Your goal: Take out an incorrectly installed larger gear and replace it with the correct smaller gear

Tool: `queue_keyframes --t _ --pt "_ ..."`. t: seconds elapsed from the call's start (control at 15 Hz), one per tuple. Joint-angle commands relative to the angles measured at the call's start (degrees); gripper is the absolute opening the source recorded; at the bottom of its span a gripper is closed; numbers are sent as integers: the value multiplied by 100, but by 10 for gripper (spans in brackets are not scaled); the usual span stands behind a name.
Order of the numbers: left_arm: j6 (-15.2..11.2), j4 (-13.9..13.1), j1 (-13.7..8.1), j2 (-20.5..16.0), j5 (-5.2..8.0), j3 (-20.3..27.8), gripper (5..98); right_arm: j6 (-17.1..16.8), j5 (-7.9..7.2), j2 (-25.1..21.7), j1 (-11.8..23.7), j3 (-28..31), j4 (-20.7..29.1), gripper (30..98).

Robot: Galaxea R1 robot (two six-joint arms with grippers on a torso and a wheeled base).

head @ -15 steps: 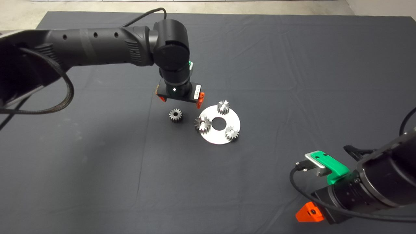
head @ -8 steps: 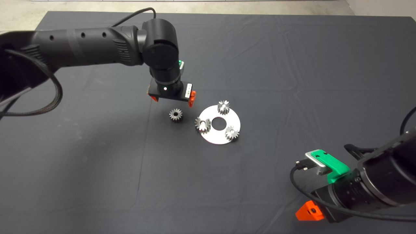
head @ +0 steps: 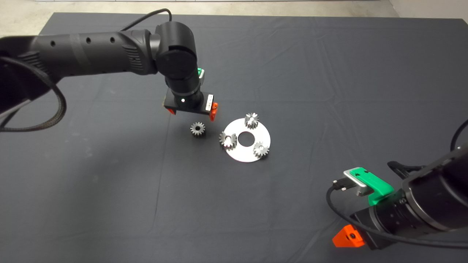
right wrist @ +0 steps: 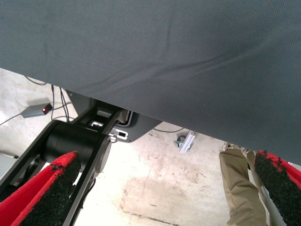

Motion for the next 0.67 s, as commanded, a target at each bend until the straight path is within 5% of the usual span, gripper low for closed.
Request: queue_keyframes --t 0.0,0.47,0.6 --pt "-174 58 208 -24 231 227 979 22 -114 -26 133 68 -103 977" --pt "-262 152 216 -21 231 277 979 22 -114 -16 133 68 -103 977" --pt "-271 358 225 2 222 270 979 22 -114 -16 133 68 -103 977"
